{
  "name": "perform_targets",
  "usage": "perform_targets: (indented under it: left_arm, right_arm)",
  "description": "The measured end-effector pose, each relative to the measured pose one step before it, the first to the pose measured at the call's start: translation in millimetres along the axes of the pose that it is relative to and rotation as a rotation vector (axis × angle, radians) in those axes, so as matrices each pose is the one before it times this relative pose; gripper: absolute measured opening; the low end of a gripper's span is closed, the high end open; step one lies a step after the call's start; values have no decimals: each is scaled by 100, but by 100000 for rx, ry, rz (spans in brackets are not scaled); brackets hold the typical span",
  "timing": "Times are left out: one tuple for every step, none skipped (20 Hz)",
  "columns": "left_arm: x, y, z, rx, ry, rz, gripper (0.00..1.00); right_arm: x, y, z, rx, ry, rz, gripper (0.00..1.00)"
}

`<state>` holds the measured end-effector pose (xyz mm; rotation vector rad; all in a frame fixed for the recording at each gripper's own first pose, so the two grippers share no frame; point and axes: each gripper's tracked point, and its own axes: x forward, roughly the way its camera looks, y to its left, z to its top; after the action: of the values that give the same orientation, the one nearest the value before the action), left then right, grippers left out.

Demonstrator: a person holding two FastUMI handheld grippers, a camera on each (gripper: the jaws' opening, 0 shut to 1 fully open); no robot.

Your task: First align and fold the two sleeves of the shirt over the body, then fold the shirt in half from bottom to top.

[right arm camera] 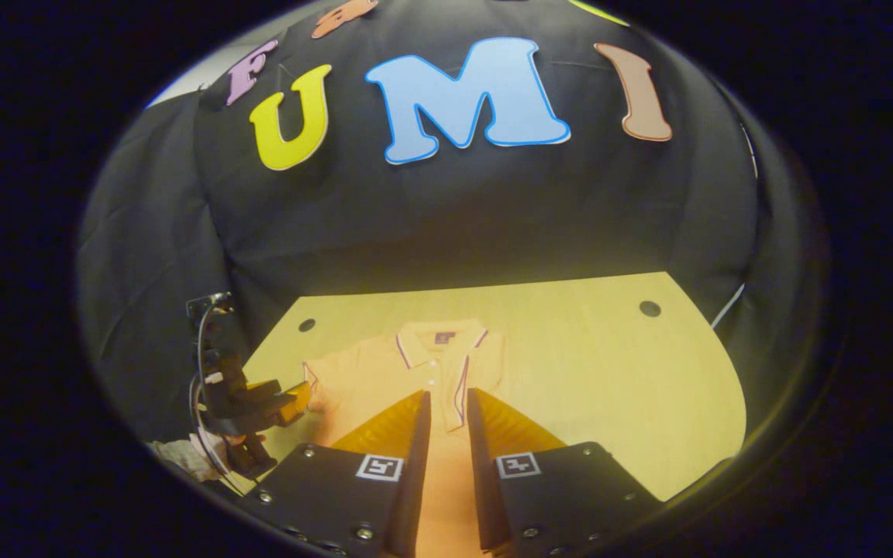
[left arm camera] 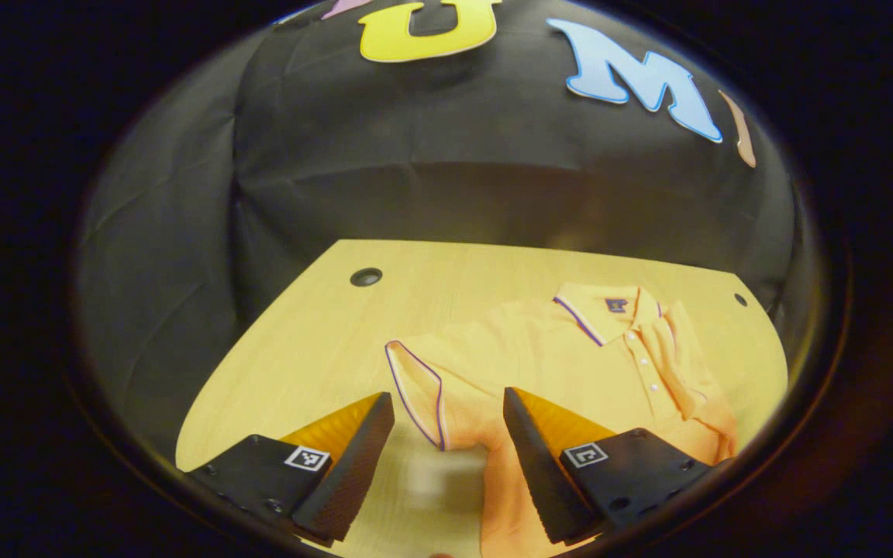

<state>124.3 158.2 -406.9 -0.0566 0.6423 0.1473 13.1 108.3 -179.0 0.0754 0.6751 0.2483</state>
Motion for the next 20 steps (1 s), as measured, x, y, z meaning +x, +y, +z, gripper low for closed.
perform_targets:
  left_arm:
    - [887,-34,-727,-93,1758,-300,94]
    - [875,-18,-712,54,1795,-298,94]
    - [761,51,-639,-133,1711,-153,94]
    - [638,199,-629,-17,1714,284,94]
    - [607,119,-472,-340,1122,96,94]
    - [349,183,-435,-464,1250,89,94]
    - [65,275,-481,149,2278,1197,94]
    - [79,-57,140,583,-953,-317,94]
    - [85,-24,80,346,307,-20,96]
    - [-41,6,10,-317,-389,48,95]
    - [27,70,-28,-445,58,359,95]
    - [37,111,52,146,-181,-40,95]
    - [-38,89,101,822,-40,13,89]
    - [101,-129,59,163,-23,-65,84]
    - [158,-166,129,411,-337,-755,71]
    - [-42,6,-70,30,122,223,68]
    - [147,-285,224,-95,-464,-1178,54]
    - [-121,-26,27,119,67,346,41]
    - [0,-101,21,1014,375,464,24]
    - [38,-174,-48,1611,700,1356,12]
  right_arm:
    - [-371,-623,-185,-89,187,-1618,30]
    - [-421,-478,-121,49,252,-1537,29]
    - [-320,-346,-144,426,467,-1163,30]
    - [-171,-332,-288,666,430,-1085,29]
    - [-222,-307,-41,443,259,-939,29]
    - [-44,-397,-223,207,421,-1103,29]
    - [-25,-214,40,219,132,-663,32]
    - [121,-141,-18,258,-63,-516,31]
    - [56,-18,56,110,128,-121,31]
    - [-107,-14,-136,98,217,-30,29]
    - [157,110,23,173,164,326,29]
    - [225,163,-56,94,189,301,31]
    - [161,199,-22,153,137,516,31]
    - [215,151,-37,-28,266,479,31]
    - [95,158,-96,-198,459,580,31]
    - [148,103,-176,-332,358,364,29]
    - [140,-16,37,-154,239,351,29]
    - [173,135,-103,-26,194,321,29]
    - [134,-1,36,-33,240,212,29]
    - [42,-50,-20,-60,69,65,29]
